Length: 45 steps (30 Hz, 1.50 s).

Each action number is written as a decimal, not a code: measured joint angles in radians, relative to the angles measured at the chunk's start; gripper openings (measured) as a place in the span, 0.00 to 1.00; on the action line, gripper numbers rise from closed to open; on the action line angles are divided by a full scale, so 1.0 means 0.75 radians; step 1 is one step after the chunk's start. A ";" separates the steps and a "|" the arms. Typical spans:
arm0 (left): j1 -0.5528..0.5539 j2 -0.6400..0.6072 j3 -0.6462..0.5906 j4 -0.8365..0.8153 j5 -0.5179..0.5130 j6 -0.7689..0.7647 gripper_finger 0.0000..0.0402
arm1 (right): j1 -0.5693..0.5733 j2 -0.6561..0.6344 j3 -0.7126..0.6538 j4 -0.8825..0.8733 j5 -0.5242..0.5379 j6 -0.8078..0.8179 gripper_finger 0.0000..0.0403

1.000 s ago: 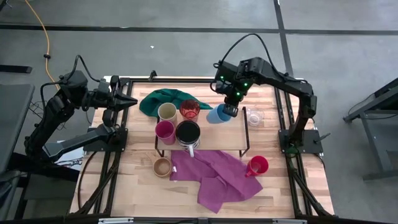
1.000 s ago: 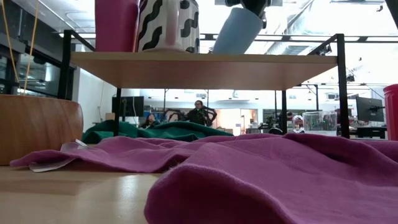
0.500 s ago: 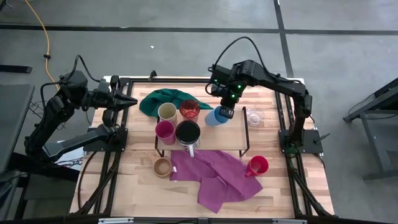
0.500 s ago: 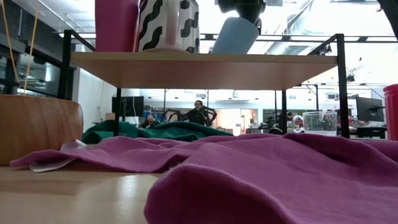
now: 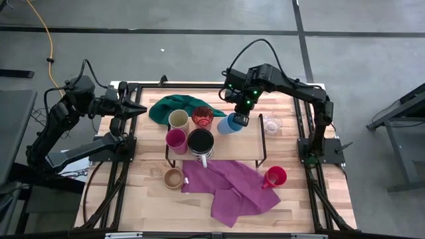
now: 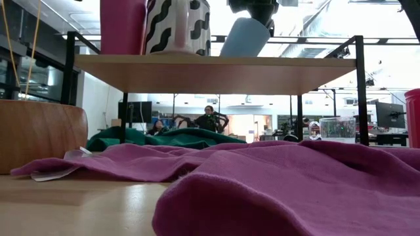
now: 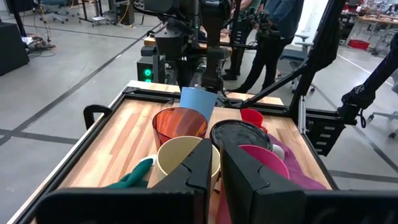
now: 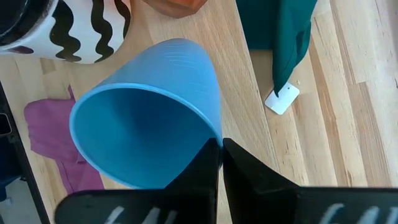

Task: Stack small to large cups/mugs on shelf
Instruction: Put the blue cup on the shelf

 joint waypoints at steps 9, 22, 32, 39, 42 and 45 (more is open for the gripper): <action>0.000 0.000 0.000 0.000 0.000 0.004 0.06 | 0.000 0.000 0.000 0.000 0.000 0.001 0.00; 0.000 0.000 0.000 0.000 0.000 0.008 0.06 | 0.000 0.008 0.000 -0.001 0.000 -0.008 0.00; 0.000 0.000 0.000 0.001 0.000 0.015 0.06 | 0.000 0.008 0.000 0.000 0.000 -0.013 0.06; 0.000 0.000 0.000 0.001 -0.001 0.016 0.06 | 0.000 0.008 0.000 0.024 0.000 -0.013 0.08; 0.000 0.000 0.000 0.001 -0.001 0.016 0.06 | -0.001 0.008 0.000 0.052 -0.006 -0.013 0.08; 0.000 0.000 0.000 0.001 -0.001 0.017 0.06 | -0.001 0.008 0.000 0.071 -0.022 -0.010 0.08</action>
